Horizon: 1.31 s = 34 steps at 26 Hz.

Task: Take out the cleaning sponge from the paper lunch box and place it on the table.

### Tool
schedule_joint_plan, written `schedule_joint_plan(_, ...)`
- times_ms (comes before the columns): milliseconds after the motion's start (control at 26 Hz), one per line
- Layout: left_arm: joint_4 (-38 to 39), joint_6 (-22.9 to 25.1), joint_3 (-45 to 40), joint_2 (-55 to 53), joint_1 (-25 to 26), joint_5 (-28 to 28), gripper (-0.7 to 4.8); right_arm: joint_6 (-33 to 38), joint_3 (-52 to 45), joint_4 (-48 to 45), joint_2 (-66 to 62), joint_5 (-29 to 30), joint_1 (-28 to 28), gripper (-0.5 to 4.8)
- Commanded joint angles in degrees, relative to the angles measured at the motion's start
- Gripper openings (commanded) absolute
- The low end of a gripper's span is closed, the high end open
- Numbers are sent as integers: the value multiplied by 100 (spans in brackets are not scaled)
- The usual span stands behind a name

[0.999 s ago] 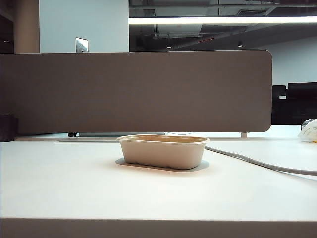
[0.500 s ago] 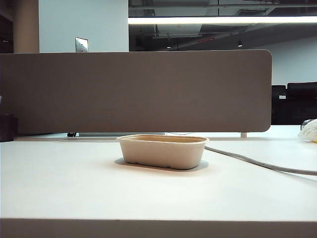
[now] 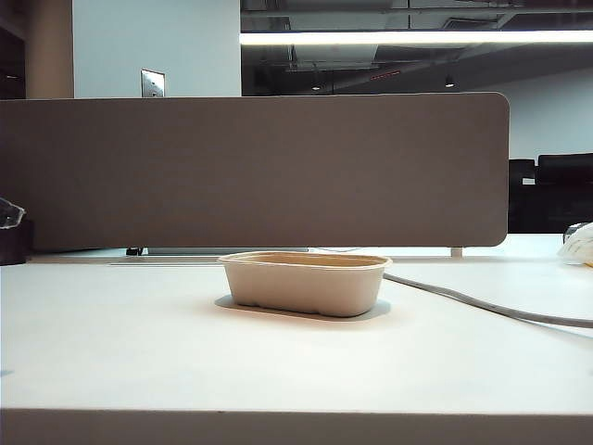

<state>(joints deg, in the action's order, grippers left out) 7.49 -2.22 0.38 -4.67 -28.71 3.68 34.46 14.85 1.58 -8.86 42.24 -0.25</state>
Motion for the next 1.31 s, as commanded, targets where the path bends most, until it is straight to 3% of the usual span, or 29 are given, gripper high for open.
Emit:
schedule_joint_plan(38,-70,7,4,-4,-4,20,-5,-846,981,-188,-1425,-50,9,-1)
schedule_joint_plan(77,-70,7,4,-4,-4,20,-5,-1071,1270,-164,-1965,153,17,8)
schedule_joint_plan(154,-70,9,4,-4,-4,20,-5,-1609,2002,-131,-3464,544,240,118)
schedule_joint_plan(192,-70,9,4,-4,-4,20,-5,-1993,2524,-94,-4463,592,568,229)
schedule_joint_plan(269,-70,9,4,-2,-4,20,-5,-2874,3429,376,-5779,492,1104,253)
schedule_joint_plan(307,-72,7,4,-4,-2,17,-5,-3217,3755,629,-6179,356,1270,254)
schedule_joint_plan(346,-70,9,4,-4,-2,22,-5,-4030,4500,1303,-7012,-142,1635,291)
schedule_joint_plan(384,-70,7,4,-4,-4,22,-5,-4360,4833,1646,-7348,-442,1781,314)
schedule_joint_plan(423,-70,9,4,-4,-4,11,-5,-4983,5554,2420,-8021,-1237,2059,333)
schedule_joint_plan(500,-70,7,4,2,-4,26,-5,-5482,6382,3224,-8828,-2100,2347,333)
schedule_joint_plan(577,-68,9,4,0,-4,33,-5,-5694,6721,3447,-9237,-2339,2455,332)
schedule_joint_plan(1307,-70,7,4,0,-2,17,-5,-6260,7051,2938,-10358,-2490,2914,338)
